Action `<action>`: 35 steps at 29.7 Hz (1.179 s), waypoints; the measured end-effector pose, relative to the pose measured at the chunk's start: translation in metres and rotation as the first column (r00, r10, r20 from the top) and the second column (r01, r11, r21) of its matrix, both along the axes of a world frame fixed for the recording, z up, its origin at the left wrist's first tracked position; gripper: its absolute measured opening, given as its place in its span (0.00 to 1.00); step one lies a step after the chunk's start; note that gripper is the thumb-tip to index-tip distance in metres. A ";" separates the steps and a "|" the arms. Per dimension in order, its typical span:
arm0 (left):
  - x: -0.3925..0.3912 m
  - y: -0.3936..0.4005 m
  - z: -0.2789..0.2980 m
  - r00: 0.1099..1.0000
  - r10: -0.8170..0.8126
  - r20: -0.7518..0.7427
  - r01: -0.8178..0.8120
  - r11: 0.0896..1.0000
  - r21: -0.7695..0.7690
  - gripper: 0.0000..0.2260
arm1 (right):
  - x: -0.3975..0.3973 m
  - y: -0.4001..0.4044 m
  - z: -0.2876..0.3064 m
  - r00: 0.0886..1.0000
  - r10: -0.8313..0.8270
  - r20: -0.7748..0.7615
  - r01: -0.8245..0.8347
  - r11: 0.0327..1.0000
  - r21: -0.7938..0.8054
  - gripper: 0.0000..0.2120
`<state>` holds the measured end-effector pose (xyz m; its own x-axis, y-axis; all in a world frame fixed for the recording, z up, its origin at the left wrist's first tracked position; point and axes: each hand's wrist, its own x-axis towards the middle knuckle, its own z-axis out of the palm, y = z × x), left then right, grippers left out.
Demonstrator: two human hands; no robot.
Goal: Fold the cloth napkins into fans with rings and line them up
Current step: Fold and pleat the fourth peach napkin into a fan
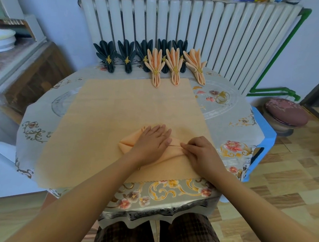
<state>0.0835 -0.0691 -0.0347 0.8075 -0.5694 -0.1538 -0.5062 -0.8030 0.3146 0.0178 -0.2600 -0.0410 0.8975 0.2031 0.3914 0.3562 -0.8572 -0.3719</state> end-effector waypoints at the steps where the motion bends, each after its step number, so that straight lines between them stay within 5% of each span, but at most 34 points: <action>1: 0.001 0.000 0.000 1.000 -0.009 0.005 0.009 1.000 -0.004 0.22 | 0.001 -0.001 0.007 0.999 -0.015 -0.044 0.015 1.000 0.014 0.10; 6: 0.001 0.006 0.002 1.000 -0.023 0.011 0.024 0.994 -0.108 0.19 | 0.027 0.005 0.027 0.969 -0.061 -0.239 0.051 0.998 -0.044 0.07; 9: 0.001 0.008 0.007 0.988 0.101 -0.115 -0.137 0.920 -0.368 0.14 | 0.040 0.010 0.035 0.908 -0.046 -0.417 0.041 0.999 -0.022 0.07; 12: 0.005 0.010 0.016 0.956 0.174 -0.238 -0.266 0.857 -0.442 0.07 | 0.049 0.014 0.042 0.857 -0.017 -0.514 -0.042 0.994 -0.104 0.08; 20: 0.029 -0.006 0.050 0.994 0.005 -0.110 0.000 0.999 0.046 0.07 | 0.057 0.021 0.051 0.800 -0.071 -0.596 -0.110 0.958 -0.263 0.16; 22: 0.030 -0.014 0.055 0.998 -0.045 -0.041 0.052 0.978 0.201 0.08 | 0.058 0.022 0.051 0.779 -0.086 -0.621 -0.117 0.953 -0.280 0.19; 28: 0.033 -0.022 0.063 0.994 -0.039 -0.106 0.073 0.937 0.340 0.28 | 0.060 0.028 0.053 0.790 -0.108 -0.603 -0.280 0.811 -0.513 0.17; 35: 0.036 -0.028 0.075 0.971 -0.096 -0.217 0.201 0.819 0.538 0.19 | 0.044 0.022 0.038 0.876 -0.033 -0.480 -0.230 0.848 -0.478 0.10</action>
<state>0.1195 -0.0968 0.0401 0.6504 -0.4567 -0.6070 -0.6135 -0.7870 -0.0652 0.0615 -0.2377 -0.0028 0.9054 0.3500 -0.2403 0.3522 -0.9353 -0.0351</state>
